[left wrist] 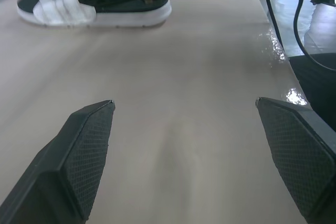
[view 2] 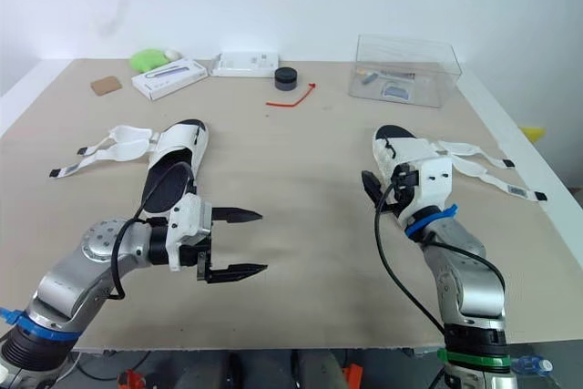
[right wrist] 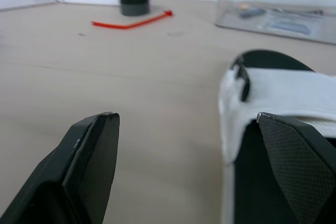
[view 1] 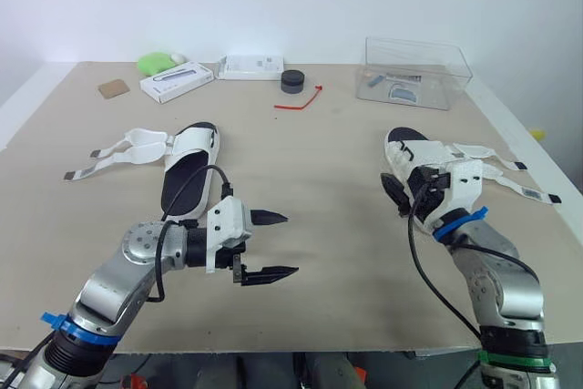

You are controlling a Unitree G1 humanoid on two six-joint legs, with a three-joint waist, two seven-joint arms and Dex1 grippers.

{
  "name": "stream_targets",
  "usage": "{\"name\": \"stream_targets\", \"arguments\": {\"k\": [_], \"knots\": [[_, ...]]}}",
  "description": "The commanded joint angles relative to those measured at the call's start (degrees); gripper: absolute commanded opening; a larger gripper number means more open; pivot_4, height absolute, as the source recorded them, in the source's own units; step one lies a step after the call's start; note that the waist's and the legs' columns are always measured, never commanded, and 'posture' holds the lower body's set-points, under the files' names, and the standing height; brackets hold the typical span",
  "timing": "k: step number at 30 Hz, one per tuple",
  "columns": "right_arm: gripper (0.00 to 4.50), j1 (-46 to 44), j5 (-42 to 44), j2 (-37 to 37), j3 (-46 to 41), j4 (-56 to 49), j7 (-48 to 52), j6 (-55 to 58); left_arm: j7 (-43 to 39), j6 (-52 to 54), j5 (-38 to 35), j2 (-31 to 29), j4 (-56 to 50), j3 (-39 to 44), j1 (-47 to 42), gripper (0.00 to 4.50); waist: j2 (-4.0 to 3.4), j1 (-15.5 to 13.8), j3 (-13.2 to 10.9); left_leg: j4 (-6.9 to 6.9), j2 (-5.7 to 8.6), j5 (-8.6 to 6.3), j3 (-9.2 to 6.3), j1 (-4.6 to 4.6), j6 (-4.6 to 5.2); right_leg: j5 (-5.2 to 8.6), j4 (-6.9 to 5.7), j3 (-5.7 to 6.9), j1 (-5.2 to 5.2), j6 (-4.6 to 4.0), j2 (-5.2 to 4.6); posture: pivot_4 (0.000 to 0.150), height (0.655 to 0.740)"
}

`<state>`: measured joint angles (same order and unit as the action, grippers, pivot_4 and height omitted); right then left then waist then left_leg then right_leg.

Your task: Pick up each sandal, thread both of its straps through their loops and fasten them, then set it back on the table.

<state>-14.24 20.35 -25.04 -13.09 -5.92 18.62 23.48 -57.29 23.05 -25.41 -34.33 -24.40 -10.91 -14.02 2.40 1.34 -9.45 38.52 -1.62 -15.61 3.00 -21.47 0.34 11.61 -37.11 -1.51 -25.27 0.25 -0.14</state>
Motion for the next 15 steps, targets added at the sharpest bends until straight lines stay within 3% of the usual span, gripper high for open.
{"name": "stream_targets", "arguments": {"k": [1,15], "knots": [[4.5,-2.61,-1.07,-0.36,-1.53,2.01,-0.99,-1.52,0.74,0.63,-1.48,0.55,-1.12,1.11,-0.26,4.43,0.0,-0.01,0.0,0.0,0.0,0.0,0.0,0.0,0.0,0.0,0.0,0.0,0.0,0.0,0.0,0.15,0.74],[4.5,-8.18,-3.48,0.43,0.54,10.99,-0.53,-1.25,5.72,4.68,-4.53,2.42,-4.62,1.85,0.37,4.43,-0.01,0.03,0.0,0.01,0.01,0.0,0.05,0.03,0.0,-0.04,0.0,-0.06,0.01,0.03,-0.01,0.15,0.74]]}}
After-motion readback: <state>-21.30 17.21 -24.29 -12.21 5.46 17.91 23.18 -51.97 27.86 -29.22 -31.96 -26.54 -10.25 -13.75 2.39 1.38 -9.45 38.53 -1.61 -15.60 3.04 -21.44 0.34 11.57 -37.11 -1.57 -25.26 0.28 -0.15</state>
